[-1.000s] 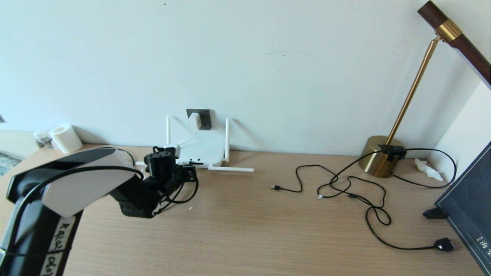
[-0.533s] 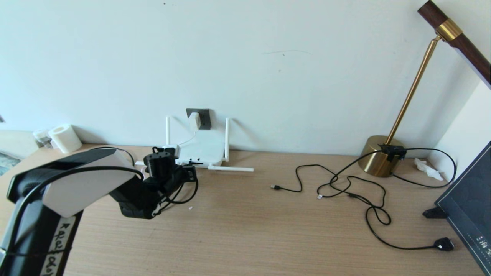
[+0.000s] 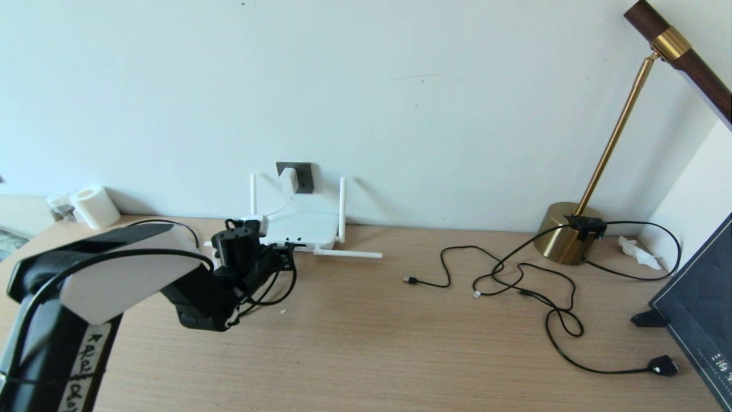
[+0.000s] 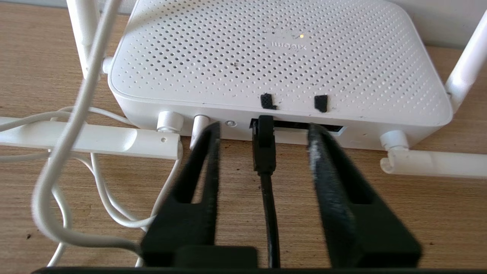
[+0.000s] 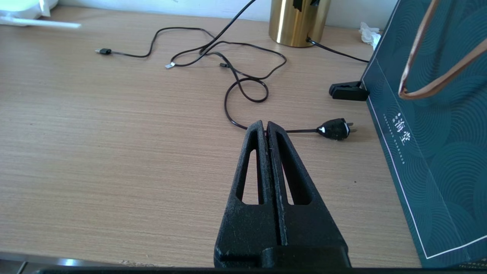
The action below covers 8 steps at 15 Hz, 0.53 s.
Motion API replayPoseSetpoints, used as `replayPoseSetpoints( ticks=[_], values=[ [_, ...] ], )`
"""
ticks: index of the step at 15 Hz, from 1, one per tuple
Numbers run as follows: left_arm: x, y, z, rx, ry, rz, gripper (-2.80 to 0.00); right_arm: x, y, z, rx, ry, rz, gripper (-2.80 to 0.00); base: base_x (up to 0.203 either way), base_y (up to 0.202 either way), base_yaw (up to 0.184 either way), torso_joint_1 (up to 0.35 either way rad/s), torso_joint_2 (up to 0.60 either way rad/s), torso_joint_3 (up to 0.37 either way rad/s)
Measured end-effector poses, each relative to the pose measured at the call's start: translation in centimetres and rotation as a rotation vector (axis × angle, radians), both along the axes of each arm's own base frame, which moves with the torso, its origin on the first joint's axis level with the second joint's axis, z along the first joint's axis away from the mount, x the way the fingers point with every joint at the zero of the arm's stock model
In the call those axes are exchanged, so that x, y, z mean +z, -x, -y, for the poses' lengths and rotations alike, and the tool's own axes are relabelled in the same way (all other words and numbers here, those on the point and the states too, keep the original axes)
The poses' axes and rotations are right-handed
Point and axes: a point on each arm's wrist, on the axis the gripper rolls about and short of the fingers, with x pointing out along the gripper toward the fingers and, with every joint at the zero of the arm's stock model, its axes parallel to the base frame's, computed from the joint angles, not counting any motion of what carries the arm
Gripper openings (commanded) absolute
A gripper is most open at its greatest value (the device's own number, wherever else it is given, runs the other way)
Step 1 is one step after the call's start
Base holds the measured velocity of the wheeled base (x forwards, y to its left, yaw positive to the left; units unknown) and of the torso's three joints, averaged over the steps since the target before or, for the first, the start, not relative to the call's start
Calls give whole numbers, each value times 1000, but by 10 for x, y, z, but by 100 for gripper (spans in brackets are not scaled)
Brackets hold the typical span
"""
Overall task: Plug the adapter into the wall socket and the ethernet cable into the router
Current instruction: Plug cable into router interface
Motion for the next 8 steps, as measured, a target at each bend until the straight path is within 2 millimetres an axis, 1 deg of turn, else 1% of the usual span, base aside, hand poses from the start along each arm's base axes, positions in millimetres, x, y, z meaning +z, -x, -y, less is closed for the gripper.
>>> replayPoseSetpoints(
  ticks=[4, 8],
  values=[
    [-4, 5, 1, -3, -3, -15, 0, 0, 0, 0, 0, 0, 0, -280, 0, 0, 0, 0, 0, 0],
    [-4, 12, -1, -3, -7, -14, 0, 0, 0, 0, 0, 0, 0, -280, 0, 0, 0, 0, 0, 0]
  ],
)
